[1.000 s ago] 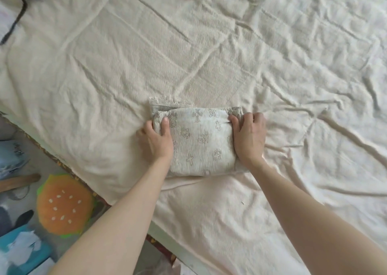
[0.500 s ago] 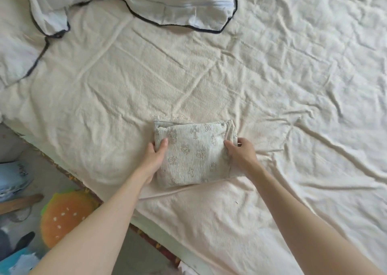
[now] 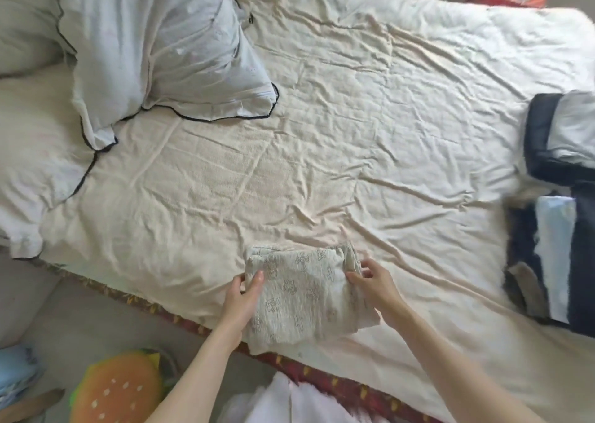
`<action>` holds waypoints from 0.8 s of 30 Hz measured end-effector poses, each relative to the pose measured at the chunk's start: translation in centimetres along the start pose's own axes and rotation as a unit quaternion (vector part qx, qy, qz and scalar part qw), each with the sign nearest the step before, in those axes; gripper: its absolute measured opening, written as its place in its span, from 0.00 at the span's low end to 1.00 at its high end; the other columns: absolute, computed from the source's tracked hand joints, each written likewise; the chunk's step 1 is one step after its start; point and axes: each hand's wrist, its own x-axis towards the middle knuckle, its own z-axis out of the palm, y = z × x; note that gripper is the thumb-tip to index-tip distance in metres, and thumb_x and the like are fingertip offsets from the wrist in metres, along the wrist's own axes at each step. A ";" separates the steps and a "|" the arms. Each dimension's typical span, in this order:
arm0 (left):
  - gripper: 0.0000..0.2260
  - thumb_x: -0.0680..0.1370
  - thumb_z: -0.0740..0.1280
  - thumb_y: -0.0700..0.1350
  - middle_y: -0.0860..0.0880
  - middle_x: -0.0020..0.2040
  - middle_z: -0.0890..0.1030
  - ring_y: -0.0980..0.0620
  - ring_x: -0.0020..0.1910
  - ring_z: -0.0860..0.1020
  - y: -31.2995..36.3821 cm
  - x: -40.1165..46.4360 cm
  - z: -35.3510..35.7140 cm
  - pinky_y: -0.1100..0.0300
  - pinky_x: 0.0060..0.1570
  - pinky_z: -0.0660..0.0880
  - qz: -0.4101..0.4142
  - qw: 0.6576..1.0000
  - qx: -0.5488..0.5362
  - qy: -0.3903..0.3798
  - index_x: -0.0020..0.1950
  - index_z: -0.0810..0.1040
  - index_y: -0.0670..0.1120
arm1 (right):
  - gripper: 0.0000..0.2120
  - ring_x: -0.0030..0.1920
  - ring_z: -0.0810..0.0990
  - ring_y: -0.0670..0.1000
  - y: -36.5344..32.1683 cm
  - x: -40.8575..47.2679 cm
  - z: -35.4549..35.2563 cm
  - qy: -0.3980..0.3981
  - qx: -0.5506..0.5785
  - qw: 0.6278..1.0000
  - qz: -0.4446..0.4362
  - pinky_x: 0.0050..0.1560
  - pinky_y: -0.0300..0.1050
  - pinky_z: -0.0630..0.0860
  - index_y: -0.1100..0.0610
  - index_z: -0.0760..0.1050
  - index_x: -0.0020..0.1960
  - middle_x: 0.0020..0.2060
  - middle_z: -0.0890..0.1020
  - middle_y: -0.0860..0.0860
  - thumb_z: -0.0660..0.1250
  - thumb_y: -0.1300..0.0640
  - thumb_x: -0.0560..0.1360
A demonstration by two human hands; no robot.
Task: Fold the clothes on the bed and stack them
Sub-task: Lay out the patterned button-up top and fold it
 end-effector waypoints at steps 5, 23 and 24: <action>0.29 0.76 0.65 0.60 0.47 0.72 0.67 0.44 0.68 0.68 -1.3 -8.3 3.6 0.47 0.60 0.67 0.053 0.997 0.005 -0.051 0.73 0.63 0.51 | 0.04 0.42 0.82 0.53 6.3 -8.9 -5.7 0.058 0.076 0.995 -0.014 0.43 0.52 0.78 0.51 0.75 0.49 0.42 0.81 0.53 0.67 0.59 0.77; 0.20 0.75 0.68 0.57 0.46 0.55 0.80 0.49 0.54 0.79 -6.3 -38.1 35.4 0.49 0.54 0.77 0.174 0.945 0.126 -0.246 0.62 0.73 0.50 | 0.05 0.42 0.81 0.51 32.8 -32.7 -38.0 0.233 0.277 0.931 -0.047 0.40 0.43 0.74 0.54 0.78 0.49 0.44 0.83 0.56 0.70 0.61 0.74; 0.20 0.75 0.68 0.57 0.47 0.56 0.79 0.49 0.54 0.79 -6.5 -39.6 38.5 0.50 0.55 0.77 0.178 0.939 0.137 -0.260 0.62 0.72 0.50 | 0.06 0.43 0.80 0.51 34.4 -33.7 -40.4 0.249 0.279 0.927 -0.041 0.40 0.43 0.74 0.54 0.78 0.49 0.45 0.83 0.55 0.70 0.61 0.74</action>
